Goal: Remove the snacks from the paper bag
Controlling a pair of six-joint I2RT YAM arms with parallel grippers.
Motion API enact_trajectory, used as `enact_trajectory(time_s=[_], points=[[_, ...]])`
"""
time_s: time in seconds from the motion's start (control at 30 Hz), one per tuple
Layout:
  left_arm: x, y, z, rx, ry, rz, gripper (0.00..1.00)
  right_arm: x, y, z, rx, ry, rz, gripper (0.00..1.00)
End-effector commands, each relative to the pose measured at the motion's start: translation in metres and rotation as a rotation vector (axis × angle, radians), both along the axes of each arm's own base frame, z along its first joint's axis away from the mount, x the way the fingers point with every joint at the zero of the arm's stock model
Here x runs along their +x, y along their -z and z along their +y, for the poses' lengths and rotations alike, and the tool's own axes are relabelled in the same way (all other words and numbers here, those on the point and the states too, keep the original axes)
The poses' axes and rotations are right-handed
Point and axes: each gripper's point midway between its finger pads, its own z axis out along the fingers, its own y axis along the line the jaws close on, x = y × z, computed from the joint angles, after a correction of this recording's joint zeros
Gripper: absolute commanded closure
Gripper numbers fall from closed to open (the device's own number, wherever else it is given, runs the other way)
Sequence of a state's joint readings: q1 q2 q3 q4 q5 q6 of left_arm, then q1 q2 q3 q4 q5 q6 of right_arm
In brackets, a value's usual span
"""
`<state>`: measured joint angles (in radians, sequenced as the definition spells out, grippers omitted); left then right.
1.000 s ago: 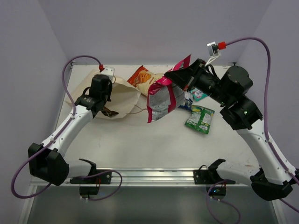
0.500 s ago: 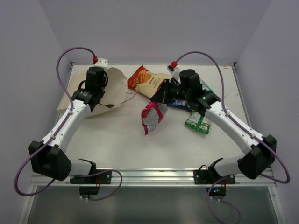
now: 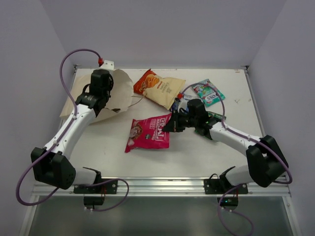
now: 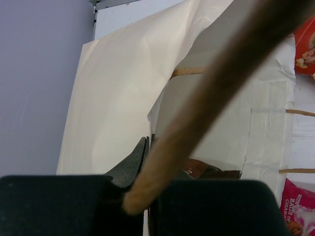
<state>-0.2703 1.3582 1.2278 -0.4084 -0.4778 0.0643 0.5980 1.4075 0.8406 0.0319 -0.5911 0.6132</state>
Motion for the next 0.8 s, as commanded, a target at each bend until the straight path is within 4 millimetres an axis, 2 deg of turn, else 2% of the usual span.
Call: enact_trajectory(time_s=[0.0,0.07,0.1,0.13,0.2,0.23,0.33,0.37,0.43,0.47,0.5,0.53,0.6,0.63,0.7,0.73,0.77], points=[[-0.006,-0.017,-0.005,-0.05,0.047,-0.062,1.0,0.008,0.033,-0.034,-0.069,0.16,0.004,1.0],[-0.012,-0.014,-0.011,-0.067,0.083,-0.049,1.0,0.006,0.061,-0.059,-0.19,0.27,0.059,0.95],[-0.014,-0.013,-0.011,-0.072,0.091,-0.045,1.0,0.006,0.063,-0.069,-0.229,0.31,0.067,0.9],[-0.017,-0.013,-0.013,-0.075,0.106,-0.038,1.0,-0.001,0.074,-0.085,-0.32,0.347,0.106,0.76],[-0.02,-0.012,-0.019,-0.082,0.148,-0.022,1.0,0.004,0.058,-0.095,-0.362,0.394,0.086,0.63],[-0.024,-0.012,-0.021,-0.086,0.161,-0.014,1.0,0.004,0.048,-0.11,-0.417,0.433,0.044,0.51],[-0.032,-0.016,-0.025,-0.098,0.199,-0.017,1.0,0.016,-0.017,-0.107,-0.363,0.43,-0.171,0.4],[-0.035,-0.014,-0.027,-0.102,0.214,-0.013,1.0,0.022,-0.049,-0.095,-0.303,0.417,-0.258,0.38],[-0.041,-0.018,-0.027,-0.097,0.236,-0.024,1.0,0.024,-0.081,-0.079,-0.227,0.355,-0.364,0.37],[-0.043,-0.02,-0.029,-0.101,0.253,-0.028,1.0,0.024,-0.107,-0.058,-0.133,0.29,-0.438,0.37],[-0.045,-0.017,-0.03,-0.099,0.262,-0.022,1.0,0.026,-0.119,-0.047,-0.101,0.246,-0.499,0.37],[-0.048,-0.02,-0.03,-0.099,0.27,-0.033,1.0,0.031,-0.145,-0.033,-0.032,0.221,-0.58,0.36],[-0.053,-0.017,-0.033,-0.103,0.295,-0.027,1.0,0.029,-0.144,-0.002,-0.008,0.11,-0.629,0.37],[-0.056,-0.019,-0.033,-0.105,0.3,-0.034,1.0,0.033,-0.157,0.012,0.024,0.067,-0.724,0.37],[-0.059,-0.015,-0.037,-0.112,0.329,-0.025,1.0,0.03,-0.154,0.045,0.065,-0.051,-0.763,0.36],[-0.062,-0.012,-0.038,-0.114,0.337,-0.019,1.0,0.03,-0.161,0.057,0.106,-0.079,-0.795,0.27],[-0.064,-0.01,-0.04,-0.117,0.354,-0.016,1.0,0.028,-0.168,0.069,0.136,-0.112,-0.81,0.24]])
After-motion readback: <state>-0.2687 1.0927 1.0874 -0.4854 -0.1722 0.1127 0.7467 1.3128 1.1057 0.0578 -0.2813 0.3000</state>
